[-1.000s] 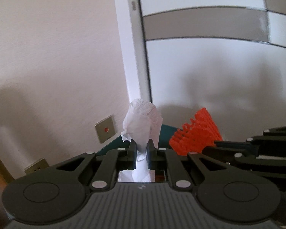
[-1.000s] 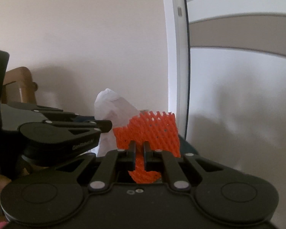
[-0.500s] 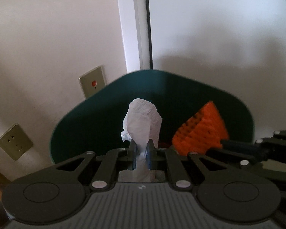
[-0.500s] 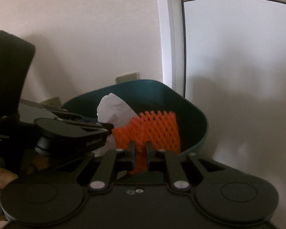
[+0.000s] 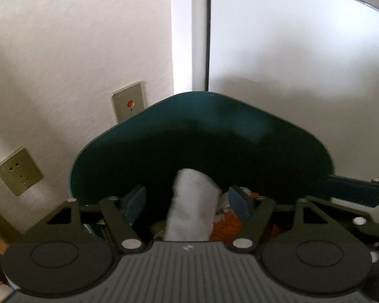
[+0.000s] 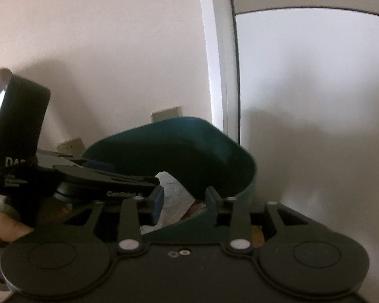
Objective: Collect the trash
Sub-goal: 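Open both grippers to drop the tissue and mesh net into the wastebasket, then lower both tools back to the remaining trash on the floor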
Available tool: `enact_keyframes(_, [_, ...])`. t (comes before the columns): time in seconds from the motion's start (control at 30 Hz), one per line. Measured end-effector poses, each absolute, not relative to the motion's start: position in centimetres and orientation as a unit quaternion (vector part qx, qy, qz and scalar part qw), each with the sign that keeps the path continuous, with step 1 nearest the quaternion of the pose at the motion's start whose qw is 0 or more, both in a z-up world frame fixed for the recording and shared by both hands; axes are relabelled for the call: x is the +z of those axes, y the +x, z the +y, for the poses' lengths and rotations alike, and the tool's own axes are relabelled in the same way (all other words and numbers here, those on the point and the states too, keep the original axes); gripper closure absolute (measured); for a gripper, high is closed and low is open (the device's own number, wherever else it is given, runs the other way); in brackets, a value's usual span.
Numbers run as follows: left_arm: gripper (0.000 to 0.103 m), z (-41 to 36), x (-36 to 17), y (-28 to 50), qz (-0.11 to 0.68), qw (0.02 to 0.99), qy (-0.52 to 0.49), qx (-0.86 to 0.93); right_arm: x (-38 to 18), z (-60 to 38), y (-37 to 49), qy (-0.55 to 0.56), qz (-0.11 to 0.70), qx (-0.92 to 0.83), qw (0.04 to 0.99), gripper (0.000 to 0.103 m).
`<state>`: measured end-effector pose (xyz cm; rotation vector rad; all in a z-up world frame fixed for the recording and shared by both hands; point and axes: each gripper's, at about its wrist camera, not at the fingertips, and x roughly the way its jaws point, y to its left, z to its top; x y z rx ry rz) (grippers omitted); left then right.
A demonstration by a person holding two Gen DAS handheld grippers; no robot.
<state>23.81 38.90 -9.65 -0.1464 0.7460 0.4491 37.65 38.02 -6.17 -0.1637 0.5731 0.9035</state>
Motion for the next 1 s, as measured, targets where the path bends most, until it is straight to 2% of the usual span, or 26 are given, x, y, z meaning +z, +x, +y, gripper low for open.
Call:
enact_keyframes(0.1, [0.031,37.7,-8.6,22.8,0.345,0.913,-0.062,0.208,-5.0,35.6,36.6,-0.077,0.257,0.441,0.857,0.064])
enact_keyframes(0.2, [0.021,36.1,-7.6,21.7,0.325,0.924,-0.056,0.191,-4.4,32.7,35.5,-0.08,0.242,0.446,0.858,0.062])
enact_keyframes(0.33, [0.021,32.7,-6.2,20.2,0.299,0.941,-0.044,0.155,-4.7,28.0,34.1,-0.077,0.238,0.447,0.859,0.057])
enact_keyframes(0.57, [0.019,25.7,-6.1,18.4,0.269,0.957,-0.026,0.11,-6.6,18.6,32.0,-0.09,0.243,0.42,0.869,0.054])
enact_keyframes(0.63, [0.008,23.5,-6.5,18.1,0.265,0.959,-0.025,0.095,-7.6,15.9,31.8,-0.087,0.251,0.405,0.875,0.052])
enact_keyframes(0.7, [0.002,21.3,-7.3,18.0,0.257,0.963,-0.022,0.078,-9.1,13.4,31.3,-0.093,0.258,0.392,0.878,0.051])
enact_keyframes(0.83, [0.002,16.6,-10.6,19.0,0.263,0.964,-0.018,0.041,-13.4,9.1,31.6,-0.092,0.294,0.363,0.879,0.05])
enact_keyframes(1.0, [0.002,11.3,-17.3,22.2,0.306,0.952,-0.016,-0.004,-21.3,4.3,33.0,-0.08,0.367,0.317,0.871,0.05])
